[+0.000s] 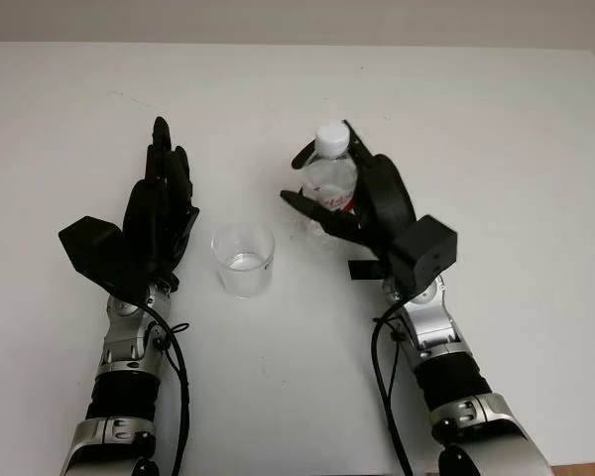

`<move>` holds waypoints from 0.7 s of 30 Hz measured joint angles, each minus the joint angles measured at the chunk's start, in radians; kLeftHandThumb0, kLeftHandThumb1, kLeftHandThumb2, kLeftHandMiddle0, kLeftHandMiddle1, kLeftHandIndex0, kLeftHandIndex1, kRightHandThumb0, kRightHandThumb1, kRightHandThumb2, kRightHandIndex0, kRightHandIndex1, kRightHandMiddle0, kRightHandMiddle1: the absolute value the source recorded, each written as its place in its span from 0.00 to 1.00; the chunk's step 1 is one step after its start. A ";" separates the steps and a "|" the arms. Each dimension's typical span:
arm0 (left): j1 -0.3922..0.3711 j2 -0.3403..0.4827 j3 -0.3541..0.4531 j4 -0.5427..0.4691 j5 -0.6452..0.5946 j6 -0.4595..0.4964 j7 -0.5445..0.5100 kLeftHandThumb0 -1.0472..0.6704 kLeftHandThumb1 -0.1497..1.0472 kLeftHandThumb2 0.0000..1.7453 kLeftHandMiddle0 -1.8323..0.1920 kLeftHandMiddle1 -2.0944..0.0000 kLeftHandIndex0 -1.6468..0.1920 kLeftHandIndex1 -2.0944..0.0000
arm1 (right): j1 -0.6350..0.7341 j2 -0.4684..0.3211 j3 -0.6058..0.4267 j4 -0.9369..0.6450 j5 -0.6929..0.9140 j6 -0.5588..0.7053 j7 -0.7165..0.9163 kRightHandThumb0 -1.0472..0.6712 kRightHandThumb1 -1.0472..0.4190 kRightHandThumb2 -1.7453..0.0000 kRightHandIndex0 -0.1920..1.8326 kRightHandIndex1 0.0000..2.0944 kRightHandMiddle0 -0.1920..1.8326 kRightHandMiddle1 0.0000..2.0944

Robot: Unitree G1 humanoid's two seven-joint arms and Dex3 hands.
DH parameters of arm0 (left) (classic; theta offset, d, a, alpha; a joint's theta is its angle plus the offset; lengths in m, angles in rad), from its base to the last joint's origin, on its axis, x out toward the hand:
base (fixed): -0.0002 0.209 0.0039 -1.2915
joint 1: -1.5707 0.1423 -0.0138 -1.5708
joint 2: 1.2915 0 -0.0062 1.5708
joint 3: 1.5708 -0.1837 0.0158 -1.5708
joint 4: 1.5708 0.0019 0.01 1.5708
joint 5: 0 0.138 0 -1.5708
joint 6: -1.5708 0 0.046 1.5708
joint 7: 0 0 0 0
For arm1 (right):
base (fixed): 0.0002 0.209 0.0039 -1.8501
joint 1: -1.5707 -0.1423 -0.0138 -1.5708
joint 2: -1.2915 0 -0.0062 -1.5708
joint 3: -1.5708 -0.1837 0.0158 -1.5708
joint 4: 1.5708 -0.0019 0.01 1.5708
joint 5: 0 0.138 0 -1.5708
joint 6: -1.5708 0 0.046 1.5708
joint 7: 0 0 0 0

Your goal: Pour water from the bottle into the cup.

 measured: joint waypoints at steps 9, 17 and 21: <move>0.000 -0.002 -0.002 0.000 0.001 -0.003 -0.002 0.12 1.00 0.41 1.00 1.00 1.00 1.00 | -0.183 -0.104 0.044 0.213 -0.195 -0.068 -0.137 0.37 0.00 0.80 0.84 1.00 0.71 1.00; 0.000 -0.008 -0.006 -0.003 0.001 -0.003 0.003 0.13 1.00 0.40 1.00 1.00 1.00 1.00 | -0.276 -0.168 0.175 0.320 -0.423 -0.118 -0.283 0.35 0.00 0.81 0.84 1.00 0.68 1.00; 0.000 -0.010 -0.006 -0.004 0.001 -0.005 0.007 0.13 1.00 0.40 1.00 0.99 1.00 1.00 | -0.302 -0.198 0.248 0.360 -0.527 -0.144 -0.364 0.35 0.00 0.84 0.83 1.00 0.65 1.00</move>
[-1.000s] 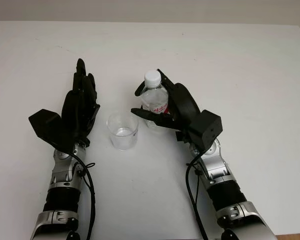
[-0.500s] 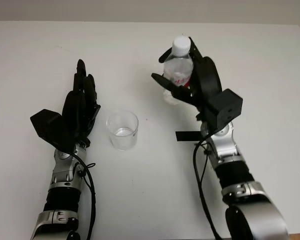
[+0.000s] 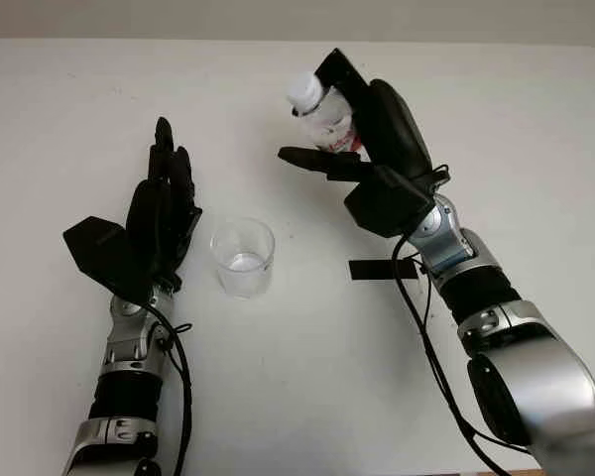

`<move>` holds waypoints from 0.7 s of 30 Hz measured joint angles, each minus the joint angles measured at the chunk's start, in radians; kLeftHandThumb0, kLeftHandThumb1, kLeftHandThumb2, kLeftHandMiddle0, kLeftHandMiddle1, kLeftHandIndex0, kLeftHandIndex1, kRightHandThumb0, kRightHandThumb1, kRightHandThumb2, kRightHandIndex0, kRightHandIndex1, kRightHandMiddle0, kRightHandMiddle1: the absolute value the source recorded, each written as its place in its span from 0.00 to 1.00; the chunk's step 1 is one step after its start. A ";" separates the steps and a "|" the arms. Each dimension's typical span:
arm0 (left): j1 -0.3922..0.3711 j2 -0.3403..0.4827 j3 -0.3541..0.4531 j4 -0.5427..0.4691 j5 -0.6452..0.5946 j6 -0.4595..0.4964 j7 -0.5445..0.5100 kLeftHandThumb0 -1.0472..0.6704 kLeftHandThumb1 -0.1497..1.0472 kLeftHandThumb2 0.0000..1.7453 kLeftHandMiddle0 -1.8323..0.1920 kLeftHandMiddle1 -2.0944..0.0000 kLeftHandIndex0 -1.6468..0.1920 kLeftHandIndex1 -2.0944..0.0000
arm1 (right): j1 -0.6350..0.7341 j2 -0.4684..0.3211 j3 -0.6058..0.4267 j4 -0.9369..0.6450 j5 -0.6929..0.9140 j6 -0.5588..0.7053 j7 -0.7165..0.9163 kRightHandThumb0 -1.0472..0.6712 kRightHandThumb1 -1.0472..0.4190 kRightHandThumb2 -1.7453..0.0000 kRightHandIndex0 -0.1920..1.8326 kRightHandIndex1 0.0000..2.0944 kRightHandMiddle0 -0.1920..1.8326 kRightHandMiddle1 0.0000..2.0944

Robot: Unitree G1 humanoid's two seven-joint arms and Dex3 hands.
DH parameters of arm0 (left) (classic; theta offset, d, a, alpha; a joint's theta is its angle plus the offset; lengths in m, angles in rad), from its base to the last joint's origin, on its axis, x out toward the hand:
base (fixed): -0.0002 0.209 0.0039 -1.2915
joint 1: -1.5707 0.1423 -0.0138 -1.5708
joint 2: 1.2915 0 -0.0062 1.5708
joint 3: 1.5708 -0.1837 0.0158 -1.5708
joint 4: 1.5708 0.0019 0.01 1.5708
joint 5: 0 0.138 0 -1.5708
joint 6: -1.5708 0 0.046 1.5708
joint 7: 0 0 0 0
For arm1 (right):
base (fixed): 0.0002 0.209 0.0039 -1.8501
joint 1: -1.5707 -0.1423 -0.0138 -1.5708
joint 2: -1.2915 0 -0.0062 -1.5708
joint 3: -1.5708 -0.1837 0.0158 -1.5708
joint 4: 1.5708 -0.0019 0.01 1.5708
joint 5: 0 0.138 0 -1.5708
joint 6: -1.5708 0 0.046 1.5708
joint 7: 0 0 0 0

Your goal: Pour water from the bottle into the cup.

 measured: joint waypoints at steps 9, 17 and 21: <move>0.000 -0.002 0.000 -0.001 0.000 -0.005 0.006 0.13 1.00 0.41 1.00 0.99 1.00 1.00 | -0.063 -0.050 0.154 0.084 -0.200 -0.032 -0.221 0.36 0.00 0.87 0.80 1.00 0.62 1.00; 0.000 -0.004 0.001 0.002 -0.003 -0.010 0.006 0.14 1.00 0.41 1.00 0.98 1.00 1.00 | -0.104 -0.094 0.265 0.097 -0.342 -0.019 -0.398 0.33 0.00 0.85 0.73 1.00 0.60 1.00; 0.000 -0.004 0.001 0.004 -0.003 -0.014 0.006 0.13 1.00 0.40 1.00 0.98 1.00 1.00 | -0.138 -0.101 0.302 0.114 -0.381 -0.025 -0.492 0.33 0.00 0.85 0.71 1.00 0.59 1.00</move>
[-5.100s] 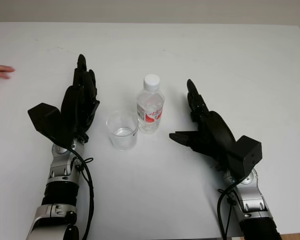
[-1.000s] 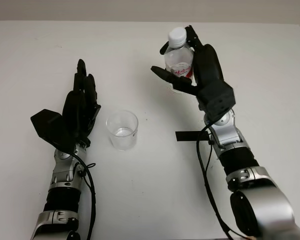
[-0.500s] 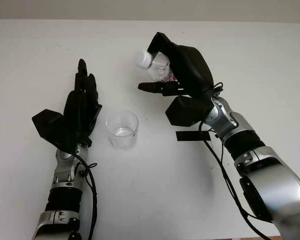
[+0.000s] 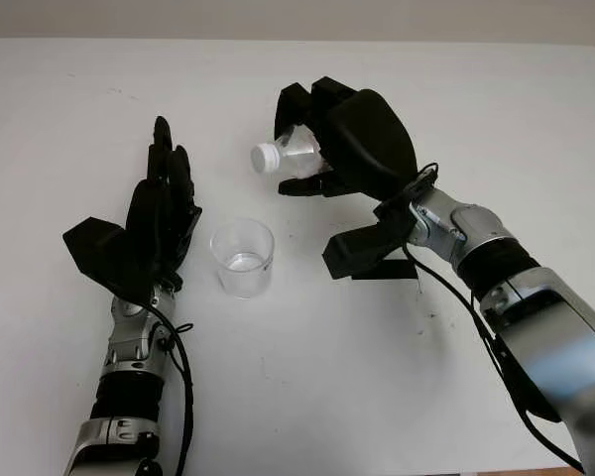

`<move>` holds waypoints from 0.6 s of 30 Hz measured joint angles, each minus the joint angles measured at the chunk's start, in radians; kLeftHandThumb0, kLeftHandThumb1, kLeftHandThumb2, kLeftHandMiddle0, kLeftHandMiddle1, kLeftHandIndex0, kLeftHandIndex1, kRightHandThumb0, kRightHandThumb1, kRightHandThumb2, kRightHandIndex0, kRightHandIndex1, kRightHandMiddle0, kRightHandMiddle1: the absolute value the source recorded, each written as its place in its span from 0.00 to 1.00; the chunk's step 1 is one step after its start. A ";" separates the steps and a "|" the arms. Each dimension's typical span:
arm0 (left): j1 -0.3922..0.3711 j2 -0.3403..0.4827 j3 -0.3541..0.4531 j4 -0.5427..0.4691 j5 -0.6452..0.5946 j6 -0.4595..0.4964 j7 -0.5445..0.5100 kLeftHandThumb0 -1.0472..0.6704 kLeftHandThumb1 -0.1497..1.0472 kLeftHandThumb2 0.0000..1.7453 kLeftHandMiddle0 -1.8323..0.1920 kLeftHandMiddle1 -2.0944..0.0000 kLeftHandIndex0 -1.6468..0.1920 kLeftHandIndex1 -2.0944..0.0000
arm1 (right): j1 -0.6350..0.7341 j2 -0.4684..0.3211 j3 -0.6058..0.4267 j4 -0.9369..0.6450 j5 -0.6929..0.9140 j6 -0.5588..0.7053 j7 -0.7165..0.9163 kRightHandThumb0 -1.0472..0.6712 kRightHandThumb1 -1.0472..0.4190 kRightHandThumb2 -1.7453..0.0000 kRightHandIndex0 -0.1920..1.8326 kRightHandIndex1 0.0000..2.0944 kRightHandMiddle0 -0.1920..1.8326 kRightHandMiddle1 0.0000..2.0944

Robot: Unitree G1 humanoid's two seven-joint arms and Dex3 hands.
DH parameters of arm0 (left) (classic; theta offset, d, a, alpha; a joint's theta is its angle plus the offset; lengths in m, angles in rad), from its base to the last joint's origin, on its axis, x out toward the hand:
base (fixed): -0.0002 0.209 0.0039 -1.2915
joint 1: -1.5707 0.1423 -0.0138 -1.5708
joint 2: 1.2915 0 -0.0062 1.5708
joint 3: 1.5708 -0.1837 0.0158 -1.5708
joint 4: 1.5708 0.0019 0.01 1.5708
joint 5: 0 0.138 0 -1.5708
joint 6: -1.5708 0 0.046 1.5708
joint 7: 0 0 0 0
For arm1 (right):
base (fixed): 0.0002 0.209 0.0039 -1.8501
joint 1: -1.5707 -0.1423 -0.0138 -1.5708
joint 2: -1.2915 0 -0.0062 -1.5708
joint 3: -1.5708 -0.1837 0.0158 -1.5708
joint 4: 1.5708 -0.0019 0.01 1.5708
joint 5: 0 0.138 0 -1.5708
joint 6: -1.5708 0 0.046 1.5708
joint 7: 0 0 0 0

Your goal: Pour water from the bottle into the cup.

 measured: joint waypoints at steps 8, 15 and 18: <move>0.000 0.000 -0.001 0.000 0.003 0.000 0.008 0.12 1.00 0.40 1.00 0.99 1.00 1.00 | -0.040 -0.019 0.084 0.033 -0.080 -0.021 -0.135 0.33 0.00 0.86 0.73 1.00 0.59 1.00; 0.000 0.000 -0.003 0.001 0.003 0.000 0.003 0.12 1.00 0.40 1.00 0.99 1.00 1.00 | -0.076 -0.030 0.149 0.034 -0.149 -0.012 -0.181 0.31 0.00 0.82 0.73 1.00 0.57 1.00; 0.000 0.000 -0.003 0.001 0.003 0.000 0.003 0.13 1.00 0.40 1.00 0.99 1.00 1.00 | -0.093 -0.032 0.176 0.031 -0.181 -0.002 -0.201 0.31 0.00 0.81 0.72 1.00 0.50 1.00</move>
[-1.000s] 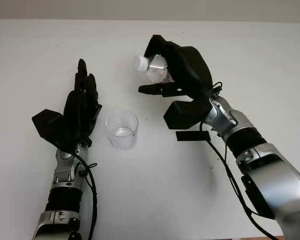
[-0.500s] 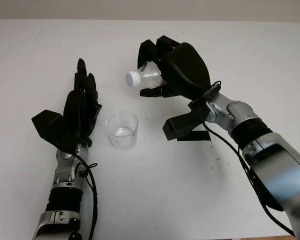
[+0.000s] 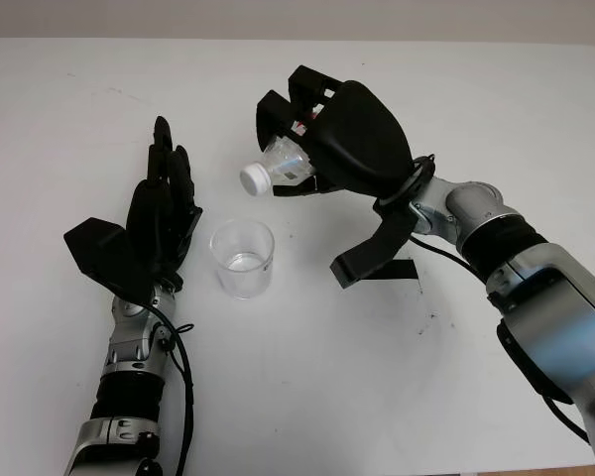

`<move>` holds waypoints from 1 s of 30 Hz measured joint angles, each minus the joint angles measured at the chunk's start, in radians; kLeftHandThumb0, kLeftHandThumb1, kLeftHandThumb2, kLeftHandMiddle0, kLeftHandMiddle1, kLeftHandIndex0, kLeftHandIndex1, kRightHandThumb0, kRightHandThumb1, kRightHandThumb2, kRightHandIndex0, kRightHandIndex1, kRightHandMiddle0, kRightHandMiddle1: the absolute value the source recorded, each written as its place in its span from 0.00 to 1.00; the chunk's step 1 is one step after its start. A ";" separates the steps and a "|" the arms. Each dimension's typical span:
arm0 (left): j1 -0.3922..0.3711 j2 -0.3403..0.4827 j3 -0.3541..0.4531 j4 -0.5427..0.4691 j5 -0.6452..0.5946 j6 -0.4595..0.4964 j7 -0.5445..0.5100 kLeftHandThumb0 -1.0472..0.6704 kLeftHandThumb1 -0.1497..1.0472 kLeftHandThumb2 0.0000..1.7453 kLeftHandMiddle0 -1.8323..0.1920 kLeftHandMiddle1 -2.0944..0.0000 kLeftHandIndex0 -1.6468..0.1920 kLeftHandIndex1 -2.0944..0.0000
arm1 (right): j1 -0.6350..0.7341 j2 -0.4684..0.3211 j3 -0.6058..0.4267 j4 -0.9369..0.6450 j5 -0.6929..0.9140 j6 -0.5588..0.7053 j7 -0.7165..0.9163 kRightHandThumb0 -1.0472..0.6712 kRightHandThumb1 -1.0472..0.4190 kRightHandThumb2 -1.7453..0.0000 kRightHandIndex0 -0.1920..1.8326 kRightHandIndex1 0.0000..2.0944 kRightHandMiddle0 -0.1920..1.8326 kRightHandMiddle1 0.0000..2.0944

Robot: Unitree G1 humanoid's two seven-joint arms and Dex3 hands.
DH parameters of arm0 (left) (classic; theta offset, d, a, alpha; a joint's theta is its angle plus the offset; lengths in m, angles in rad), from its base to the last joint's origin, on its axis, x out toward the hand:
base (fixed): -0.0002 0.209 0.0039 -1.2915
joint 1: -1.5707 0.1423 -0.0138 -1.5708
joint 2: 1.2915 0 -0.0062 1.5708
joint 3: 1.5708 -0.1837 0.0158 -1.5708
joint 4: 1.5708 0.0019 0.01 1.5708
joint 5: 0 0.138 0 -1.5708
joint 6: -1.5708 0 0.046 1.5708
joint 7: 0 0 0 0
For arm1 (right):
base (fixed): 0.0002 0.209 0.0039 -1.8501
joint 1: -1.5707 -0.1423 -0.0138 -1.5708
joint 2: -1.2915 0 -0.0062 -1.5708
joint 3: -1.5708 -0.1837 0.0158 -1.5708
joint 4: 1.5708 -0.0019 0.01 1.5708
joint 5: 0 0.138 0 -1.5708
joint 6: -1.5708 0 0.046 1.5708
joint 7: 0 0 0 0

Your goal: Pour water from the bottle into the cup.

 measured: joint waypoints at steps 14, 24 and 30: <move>-0.003 0.000 -0.001 0.008 0.001 -0.005 0.001 0.12 1.00 0.41 1.00 0.99 1.00 1.00 | -0.030 -0.017 0.101 -0.028 -0.120 0.105 -0.083 0.30 0.00 0.78 0.69 1.00 0.39 1.00; -0.006 -0.005 -0.002 0.014 0.000 -0.015 0.004 0.13 1.00 0.41 1.00 0.99 1.00 1.00 | -0.041 -0.020 0.121 -0.030 -0.147 0.148 -0.173 0.31 0.00 0.76 0.67 1.00 0.32 1.00; -0.006 -0.006 -0.002 0.019 0.000 -0.026 0.003 0.13 1.00 0.40 1.00 0.98 1.00 1.00 | -0.044 -0.020 0.130 -0.030 -0.154 0.155 -0.216 0.30 0.00 0.75 0.65 1.00 0.32 1.00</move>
